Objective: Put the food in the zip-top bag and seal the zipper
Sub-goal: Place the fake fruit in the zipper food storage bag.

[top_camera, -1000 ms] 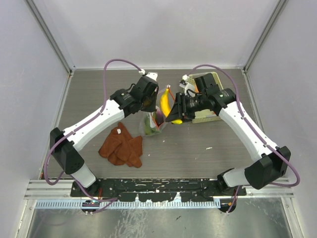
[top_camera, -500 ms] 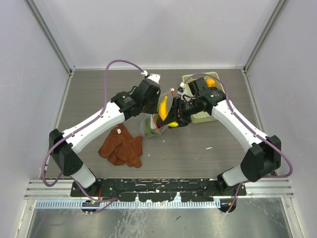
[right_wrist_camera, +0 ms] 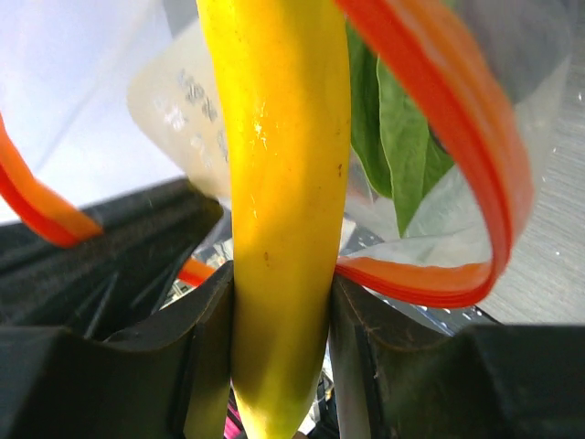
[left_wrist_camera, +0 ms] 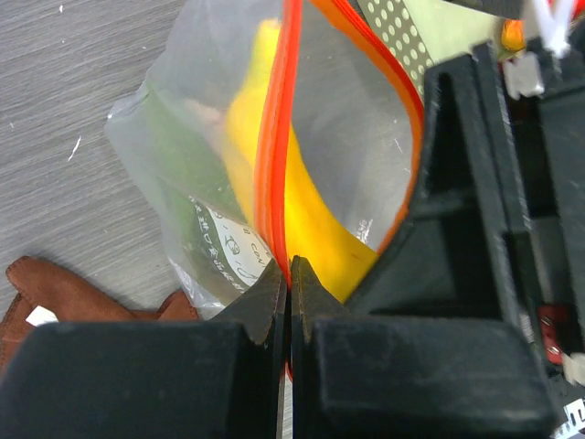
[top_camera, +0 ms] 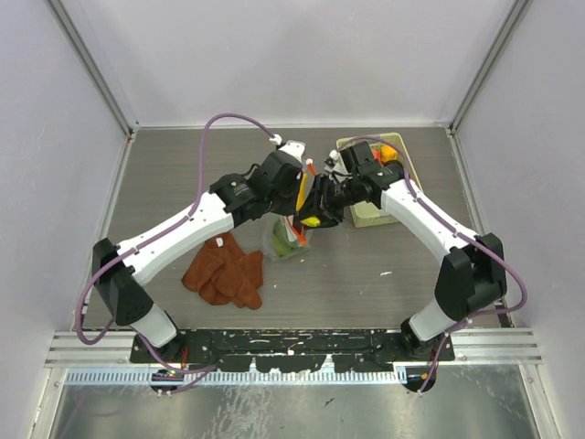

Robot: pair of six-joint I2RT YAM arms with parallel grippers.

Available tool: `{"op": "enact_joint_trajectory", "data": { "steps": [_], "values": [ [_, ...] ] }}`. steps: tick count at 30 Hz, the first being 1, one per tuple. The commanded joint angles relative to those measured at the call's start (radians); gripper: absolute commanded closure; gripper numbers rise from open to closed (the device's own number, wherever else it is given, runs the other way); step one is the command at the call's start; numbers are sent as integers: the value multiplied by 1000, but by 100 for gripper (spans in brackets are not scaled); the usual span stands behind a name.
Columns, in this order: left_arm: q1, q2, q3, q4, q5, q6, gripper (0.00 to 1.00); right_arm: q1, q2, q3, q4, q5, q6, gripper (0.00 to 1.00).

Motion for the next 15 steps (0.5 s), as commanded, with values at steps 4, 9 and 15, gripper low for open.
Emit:
{"op": "enact_joint_trajectory", "data": {
  "steps": [4, 9, 15],
  "values": [
    [-13, -38, -2, 49, -13, 10, 100, 5, 35, 79, 131, 20, 65, 79],
    [-14, -38, -2, 51, -10, -6, 100, 4, 52, 95, 130, 45, 55, 66],
    [-11, -35, 0, 45, -8, -49, 100, 4, 49, 102, 113, 63, 42, 45]
  ]
}}
